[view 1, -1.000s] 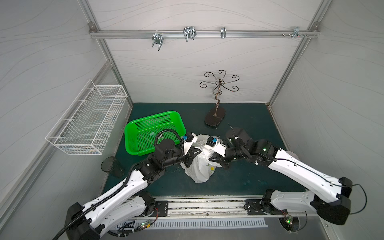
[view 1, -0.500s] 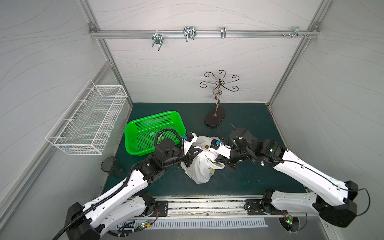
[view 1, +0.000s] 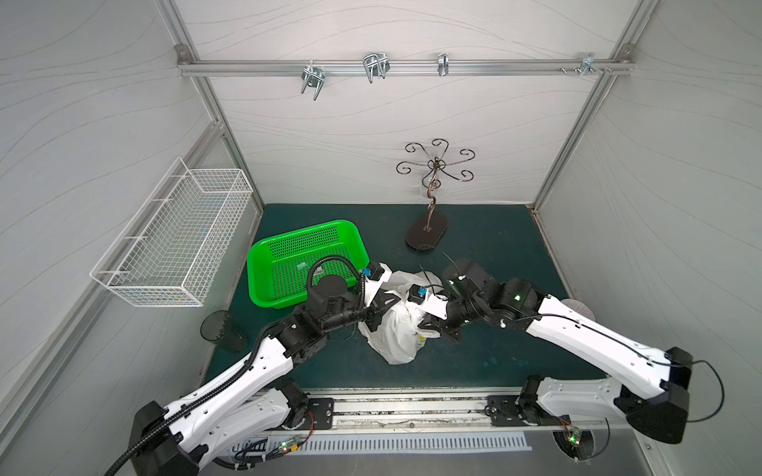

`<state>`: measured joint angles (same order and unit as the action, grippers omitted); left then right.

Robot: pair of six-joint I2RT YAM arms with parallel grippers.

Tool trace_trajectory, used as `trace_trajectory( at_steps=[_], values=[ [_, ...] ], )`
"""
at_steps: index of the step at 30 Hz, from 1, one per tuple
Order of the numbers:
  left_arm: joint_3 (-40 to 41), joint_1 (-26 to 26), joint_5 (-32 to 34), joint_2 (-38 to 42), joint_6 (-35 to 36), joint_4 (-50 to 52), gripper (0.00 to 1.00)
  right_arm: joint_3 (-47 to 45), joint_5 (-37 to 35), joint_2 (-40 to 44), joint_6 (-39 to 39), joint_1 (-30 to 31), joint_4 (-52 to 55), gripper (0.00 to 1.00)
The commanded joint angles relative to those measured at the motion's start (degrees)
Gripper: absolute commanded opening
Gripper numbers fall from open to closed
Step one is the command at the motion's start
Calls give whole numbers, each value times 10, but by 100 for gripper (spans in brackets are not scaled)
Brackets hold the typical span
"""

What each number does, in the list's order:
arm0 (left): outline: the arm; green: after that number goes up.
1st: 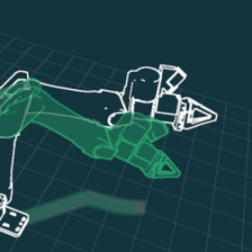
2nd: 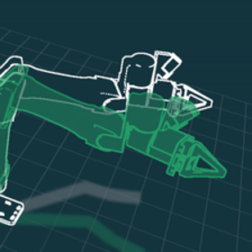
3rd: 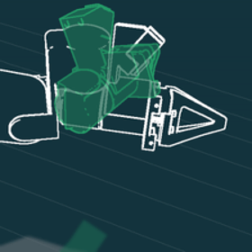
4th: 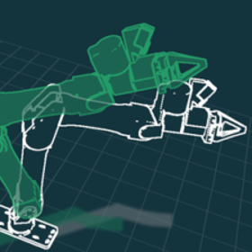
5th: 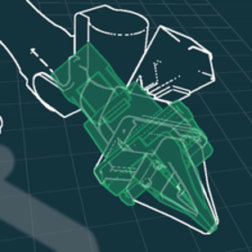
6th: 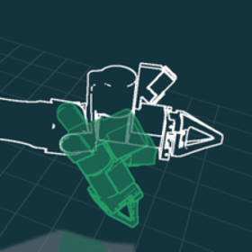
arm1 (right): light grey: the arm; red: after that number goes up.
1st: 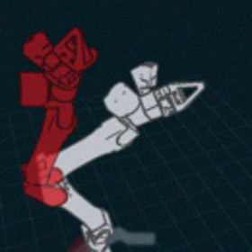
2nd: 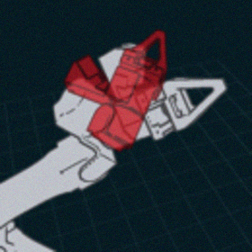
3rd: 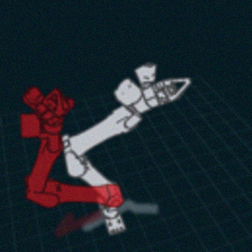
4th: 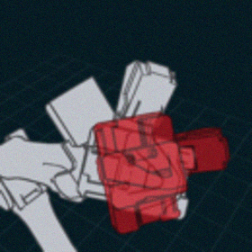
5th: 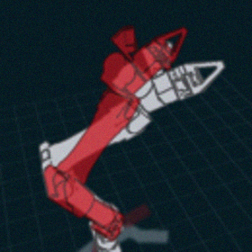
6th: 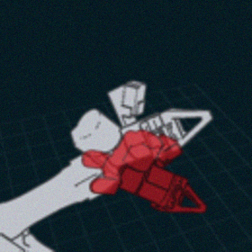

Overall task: Place the pineapple into a plastic bag & tie a knot
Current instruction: Cross the plastic bag at the center of the board.

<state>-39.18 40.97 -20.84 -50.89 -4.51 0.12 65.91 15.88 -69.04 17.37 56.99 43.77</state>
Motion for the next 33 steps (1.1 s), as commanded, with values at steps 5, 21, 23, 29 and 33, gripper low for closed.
trace_trajectory(
  at_steps=[5, 21, 23, 29, 33],
  values=[
    [-15, -8, 19, 21, -33, -16, 0, -81, -92, -8, -91, 8, -160, 0],
    [37, -6, -58, 91, -67, 84, 0, -131, -248, -72, -231, 19, -396, 0],
    [33, -6, -50, 111, -52, 110, 0, -143, -243, -66, -237, 18, -410, 0],
    [-20, -7, -34, 139, -4, 193, 47, -165, -230, -49, -234, 19, -422, 0],
    [-86, -7, -6, 127, 5, 262, 59, -171, -227, -48, -228, 23, -426, 0]
  ],
)
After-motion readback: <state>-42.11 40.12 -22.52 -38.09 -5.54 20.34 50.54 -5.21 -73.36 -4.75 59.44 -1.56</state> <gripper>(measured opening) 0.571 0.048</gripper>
